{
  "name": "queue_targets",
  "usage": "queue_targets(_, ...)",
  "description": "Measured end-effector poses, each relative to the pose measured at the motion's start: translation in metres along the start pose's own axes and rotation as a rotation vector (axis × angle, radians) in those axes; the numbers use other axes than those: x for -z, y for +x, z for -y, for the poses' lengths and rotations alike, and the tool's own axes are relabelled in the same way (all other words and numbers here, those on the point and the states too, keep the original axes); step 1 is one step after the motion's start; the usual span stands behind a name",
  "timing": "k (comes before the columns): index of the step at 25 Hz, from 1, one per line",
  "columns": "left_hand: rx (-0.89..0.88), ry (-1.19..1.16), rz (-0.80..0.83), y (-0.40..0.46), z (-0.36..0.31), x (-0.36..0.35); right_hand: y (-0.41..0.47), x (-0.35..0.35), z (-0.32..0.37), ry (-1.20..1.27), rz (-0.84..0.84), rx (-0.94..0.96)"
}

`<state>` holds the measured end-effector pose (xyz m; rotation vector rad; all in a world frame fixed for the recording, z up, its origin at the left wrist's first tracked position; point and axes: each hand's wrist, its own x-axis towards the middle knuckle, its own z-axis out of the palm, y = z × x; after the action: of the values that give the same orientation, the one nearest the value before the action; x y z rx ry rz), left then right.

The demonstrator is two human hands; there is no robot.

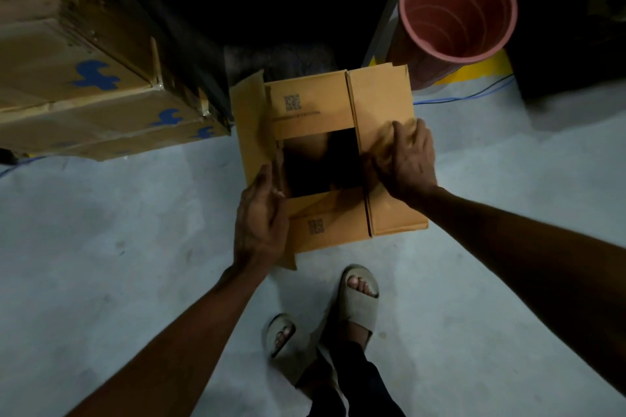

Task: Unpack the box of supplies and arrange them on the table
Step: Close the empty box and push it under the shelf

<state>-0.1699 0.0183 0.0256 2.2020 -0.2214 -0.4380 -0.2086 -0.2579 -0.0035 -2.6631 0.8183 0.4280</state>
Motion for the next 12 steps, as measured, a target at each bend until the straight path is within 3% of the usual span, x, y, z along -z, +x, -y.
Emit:
queue_targets(3,-0.049,0.167,0.16,-0.002,0.003,-0.012,-0.007,-0.009,-0.018,0.1,0.111,-0.188)
queue_targets(6,-0.021,0.261,0.292,-0.006,0.013,-0.018,-0.017,-0.011,-0.027,0.249,0.179,-0.184)
queue_targets(12,0.082,0.333,0.391,-0.005,0.02,-0.022,-0.072,-0.016,-0.016,0.347,-0.146,0.003)
